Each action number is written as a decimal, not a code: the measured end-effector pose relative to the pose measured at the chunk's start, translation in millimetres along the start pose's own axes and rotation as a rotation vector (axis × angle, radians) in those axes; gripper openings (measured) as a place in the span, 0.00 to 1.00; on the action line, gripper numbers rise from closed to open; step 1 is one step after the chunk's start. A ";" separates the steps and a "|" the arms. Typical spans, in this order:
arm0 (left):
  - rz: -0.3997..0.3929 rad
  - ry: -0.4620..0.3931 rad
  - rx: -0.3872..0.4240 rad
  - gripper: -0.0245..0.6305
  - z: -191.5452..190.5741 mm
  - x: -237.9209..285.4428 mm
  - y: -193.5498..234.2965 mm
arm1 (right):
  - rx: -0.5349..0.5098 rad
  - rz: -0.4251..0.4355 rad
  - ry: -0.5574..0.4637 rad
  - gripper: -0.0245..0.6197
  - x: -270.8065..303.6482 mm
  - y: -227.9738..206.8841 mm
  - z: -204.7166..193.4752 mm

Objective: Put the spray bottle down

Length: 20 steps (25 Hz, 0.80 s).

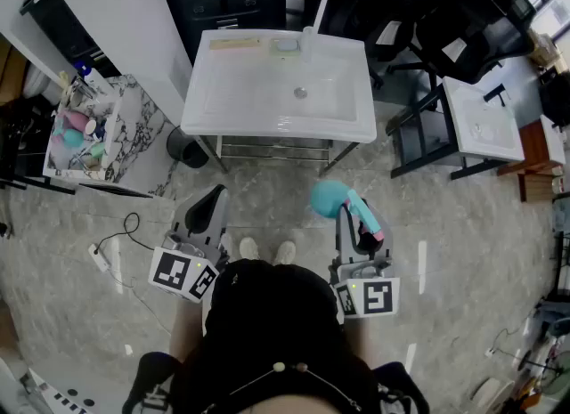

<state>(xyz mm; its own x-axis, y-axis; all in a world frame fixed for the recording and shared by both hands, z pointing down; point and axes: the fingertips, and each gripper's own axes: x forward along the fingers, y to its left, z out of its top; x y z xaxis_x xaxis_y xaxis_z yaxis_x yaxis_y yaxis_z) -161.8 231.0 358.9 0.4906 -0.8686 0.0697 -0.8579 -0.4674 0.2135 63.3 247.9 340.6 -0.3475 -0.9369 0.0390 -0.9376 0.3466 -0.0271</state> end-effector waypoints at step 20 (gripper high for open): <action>-0.006 0.060 0.008 0.05 -17.1 6.0 -21.0 | -0.020 -0.005 0.031 0.25 -18.1 -15.6 -12.2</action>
<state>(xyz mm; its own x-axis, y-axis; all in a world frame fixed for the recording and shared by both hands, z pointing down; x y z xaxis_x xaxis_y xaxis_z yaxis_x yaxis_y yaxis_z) -138.3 238.4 371.5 0.5036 -0.8546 0.1268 -0.8561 -0.4739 0.2063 84.1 260.0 352.5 -0.3428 -0.9368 0.0705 -0.9392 0.3432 -0.0072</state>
